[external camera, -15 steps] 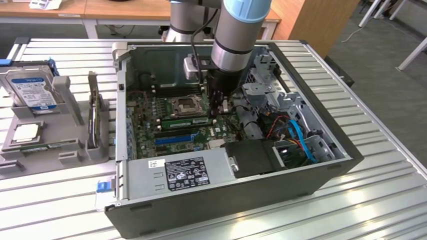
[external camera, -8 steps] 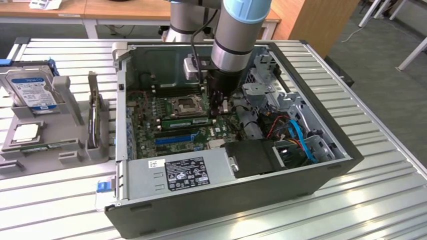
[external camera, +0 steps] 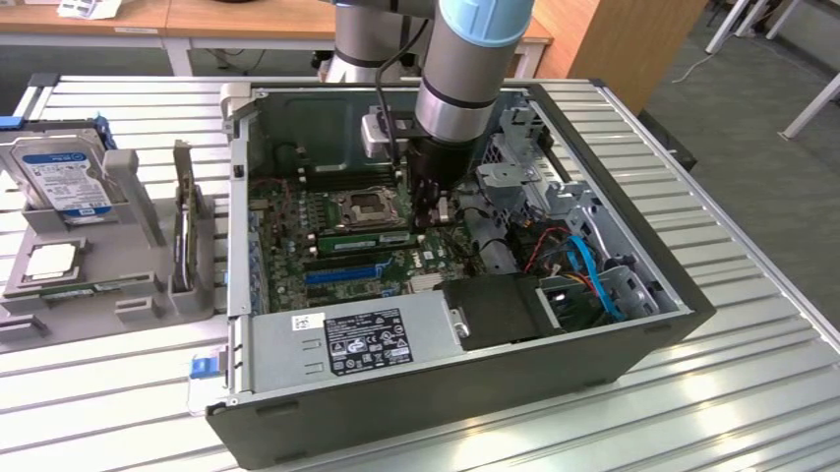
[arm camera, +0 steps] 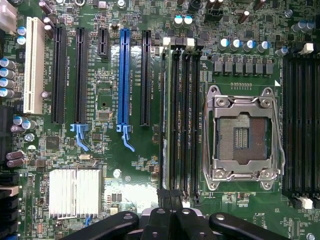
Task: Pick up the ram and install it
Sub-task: 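Press down the ram until it locks into place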
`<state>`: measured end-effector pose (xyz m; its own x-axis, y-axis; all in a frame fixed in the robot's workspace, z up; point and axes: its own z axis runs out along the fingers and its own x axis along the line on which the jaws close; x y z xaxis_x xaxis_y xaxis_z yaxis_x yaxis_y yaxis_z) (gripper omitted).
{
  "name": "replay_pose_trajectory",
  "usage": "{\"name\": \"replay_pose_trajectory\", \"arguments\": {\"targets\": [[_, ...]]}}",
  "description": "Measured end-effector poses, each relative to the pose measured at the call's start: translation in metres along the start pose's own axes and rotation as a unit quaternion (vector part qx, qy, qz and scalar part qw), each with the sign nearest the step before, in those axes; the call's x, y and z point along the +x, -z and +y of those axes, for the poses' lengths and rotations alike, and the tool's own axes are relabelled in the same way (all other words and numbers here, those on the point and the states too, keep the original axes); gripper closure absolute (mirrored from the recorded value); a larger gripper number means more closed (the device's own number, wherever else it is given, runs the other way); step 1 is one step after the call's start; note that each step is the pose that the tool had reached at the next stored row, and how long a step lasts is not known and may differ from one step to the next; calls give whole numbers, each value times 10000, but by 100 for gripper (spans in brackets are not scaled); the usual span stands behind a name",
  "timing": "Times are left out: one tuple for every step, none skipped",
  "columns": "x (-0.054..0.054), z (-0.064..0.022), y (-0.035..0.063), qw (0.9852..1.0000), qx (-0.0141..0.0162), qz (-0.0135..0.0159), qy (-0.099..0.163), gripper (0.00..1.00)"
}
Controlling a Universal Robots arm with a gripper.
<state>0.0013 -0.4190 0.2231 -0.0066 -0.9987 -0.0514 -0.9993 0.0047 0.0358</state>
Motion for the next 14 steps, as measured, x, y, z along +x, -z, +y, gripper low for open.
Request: {"name": "replay_pose_trajectory", "arguments": {"targets": [[0,0,0,10000,0,0,0,90],[0,0,-2,10000,0,0,0,90],[0,0,-5,10000,1,-1,0,90],[1,0,-6,10000,0,0,0,90],[0,0,-6,10000,0,0,0,90],[1,0,-6,10000,0,0,0,90],[1,0,-6,10000,0,0,0,90],[0,0,-6,10000,0,0,0,90],[0,0,-7,10000,0,0,0,90],[0,0,-8,10000,0,-1,0,90],[0,0,-11,10000,0,0,0,90],[1,0,-10,10000,0,0,0,90],[1,0,-11,10000,0,0,0,90],[1,0,-10,10000,0,0,0,90]]}}
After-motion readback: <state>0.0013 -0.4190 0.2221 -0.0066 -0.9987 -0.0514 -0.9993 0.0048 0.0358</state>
